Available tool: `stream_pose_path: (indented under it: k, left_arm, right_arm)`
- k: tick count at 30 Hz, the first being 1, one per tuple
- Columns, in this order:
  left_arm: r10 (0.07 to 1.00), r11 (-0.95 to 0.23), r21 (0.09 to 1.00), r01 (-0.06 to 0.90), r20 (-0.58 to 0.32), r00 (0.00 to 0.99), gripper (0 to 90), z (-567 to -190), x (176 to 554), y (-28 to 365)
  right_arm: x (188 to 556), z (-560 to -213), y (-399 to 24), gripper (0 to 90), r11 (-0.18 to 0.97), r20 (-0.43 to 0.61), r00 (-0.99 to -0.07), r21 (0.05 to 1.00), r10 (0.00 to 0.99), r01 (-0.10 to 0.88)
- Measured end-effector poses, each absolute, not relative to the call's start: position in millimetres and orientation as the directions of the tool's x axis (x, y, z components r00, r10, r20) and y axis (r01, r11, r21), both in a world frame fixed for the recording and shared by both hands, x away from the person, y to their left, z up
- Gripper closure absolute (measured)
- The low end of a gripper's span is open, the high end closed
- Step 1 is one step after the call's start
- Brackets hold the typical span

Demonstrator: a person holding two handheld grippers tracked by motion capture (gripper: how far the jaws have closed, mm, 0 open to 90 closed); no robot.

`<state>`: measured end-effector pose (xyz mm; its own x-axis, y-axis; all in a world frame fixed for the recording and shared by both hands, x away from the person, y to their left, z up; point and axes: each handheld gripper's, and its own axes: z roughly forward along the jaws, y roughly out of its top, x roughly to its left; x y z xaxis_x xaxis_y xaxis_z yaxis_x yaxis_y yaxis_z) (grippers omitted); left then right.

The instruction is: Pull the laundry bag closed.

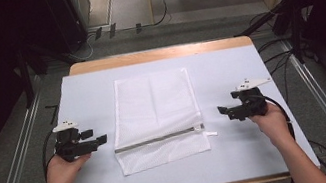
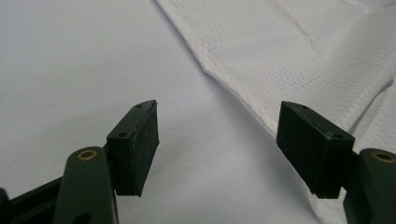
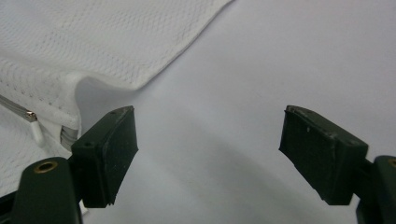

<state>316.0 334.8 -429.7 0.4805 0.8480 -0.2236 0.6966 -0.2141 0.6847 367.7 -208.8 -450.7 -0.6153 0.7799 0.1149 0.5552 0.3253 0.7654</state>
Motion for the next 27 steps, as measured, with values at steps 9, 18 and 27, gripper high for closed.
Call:
stream_pose_path:
  k: [9, 18, 27]
  left_arm:
    - [0.852, -0.208, 0.675, 0.708, -0.231, 0.471, 30.1, -430.8, 317.5, 334.5]
    - [0.852, -0.210, 0.666, 0.716, -0.235, 0.468, 30.0, -432.0, 318.2, 333.8]
    - [0.851, -0.213, 0.659, 0.722, -0.237, 0.468, 29.9, -432.5, 318.8, 334.0]
  right_arm:
    - [370.0, -454.9, -208.2, 20.1, 0.342, 0.116, -0.614, 0.744, 0.781, 0.575]
    - [370.2, -457.3, -206.0, 20.1, 0.358, 0.112, -0.620, 0.731, 0.776, 0.581]
    - [370.5, -458.2, -205.5, 20.1, 0.362, 0.113, -0.624, 0.728, 0.774, 0.582]
